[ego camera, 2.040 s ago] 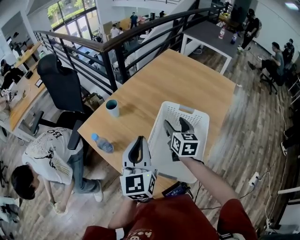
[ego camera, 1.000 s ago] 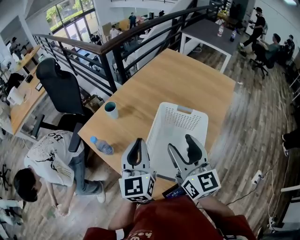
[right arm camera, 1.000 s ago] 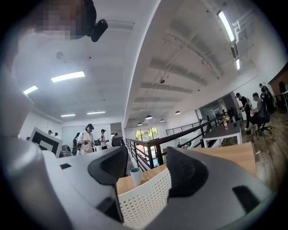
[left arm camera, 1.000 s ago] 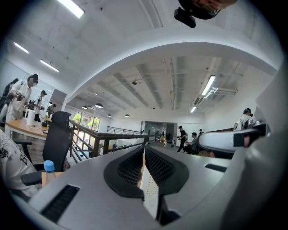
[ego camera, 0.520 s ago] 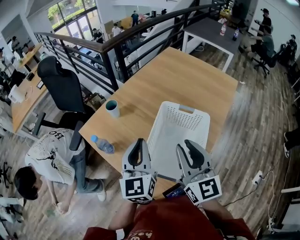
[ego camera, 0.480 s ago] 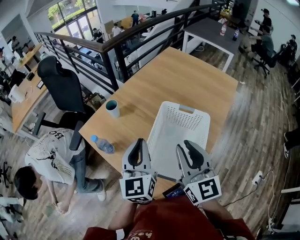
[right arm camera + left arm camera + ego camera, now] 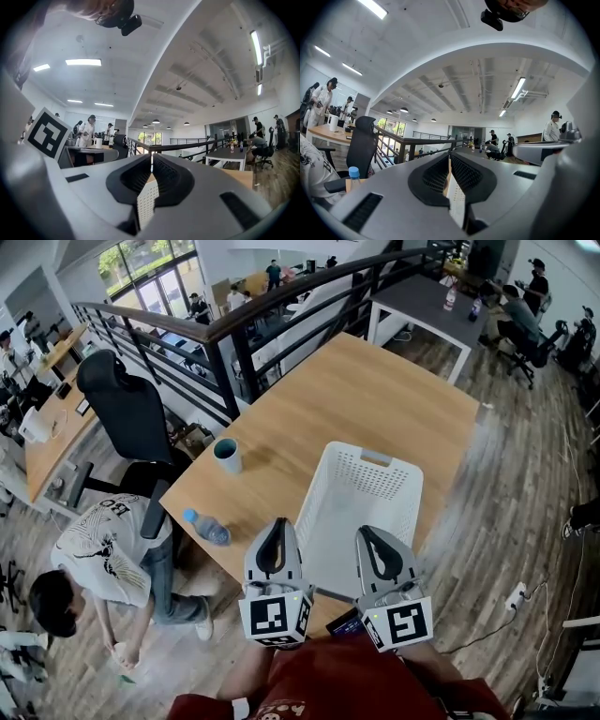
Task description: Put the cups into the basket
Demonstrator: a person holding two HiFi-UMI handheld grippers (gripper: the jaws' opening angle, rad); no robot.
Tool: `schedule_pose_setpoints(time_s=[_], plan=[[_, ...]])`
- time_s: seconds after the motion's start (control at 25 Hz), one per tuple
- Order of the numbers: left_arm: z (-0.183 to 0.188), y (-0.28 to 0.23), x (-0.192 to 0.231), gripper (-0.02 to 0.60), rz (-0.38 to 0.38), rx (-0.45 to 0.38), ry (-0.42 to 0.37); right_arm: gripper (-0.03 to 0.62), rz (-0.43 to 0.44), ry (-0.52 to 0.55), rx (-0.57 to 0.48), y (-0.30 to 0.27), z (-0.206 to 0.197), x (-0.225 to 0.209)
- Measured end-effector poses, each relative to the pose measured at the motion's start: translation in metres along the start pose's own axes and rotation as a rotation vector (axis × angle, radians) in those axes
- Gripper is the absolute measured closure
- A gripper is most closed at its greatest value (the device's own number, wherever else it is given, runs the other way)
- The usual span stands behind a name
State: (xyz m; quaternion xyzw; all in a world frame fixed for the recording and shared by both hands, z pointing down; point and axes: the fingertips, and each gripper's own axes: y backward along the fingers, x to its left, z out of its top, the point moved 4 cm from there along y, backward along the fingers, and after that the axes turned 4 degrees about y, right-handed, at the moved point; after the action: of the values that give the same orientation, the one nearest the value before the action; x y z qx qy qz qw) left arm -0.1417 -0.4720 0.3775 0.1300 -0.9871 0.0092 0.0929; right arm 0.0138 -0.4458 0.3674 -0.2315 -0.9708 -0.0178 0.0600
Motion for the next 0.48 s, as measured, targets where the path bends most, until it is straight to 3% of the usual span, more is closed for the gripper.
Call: schedule_pose_setpoints(time_s=[0.48], plan=[[-0.0010, 0.0004, -0.0016, 0.560, -0.005, 0.000, -0.002, 0.585, -0.011, -0.019, 0.008, 0.0011, -0.0055, -0.0016]])
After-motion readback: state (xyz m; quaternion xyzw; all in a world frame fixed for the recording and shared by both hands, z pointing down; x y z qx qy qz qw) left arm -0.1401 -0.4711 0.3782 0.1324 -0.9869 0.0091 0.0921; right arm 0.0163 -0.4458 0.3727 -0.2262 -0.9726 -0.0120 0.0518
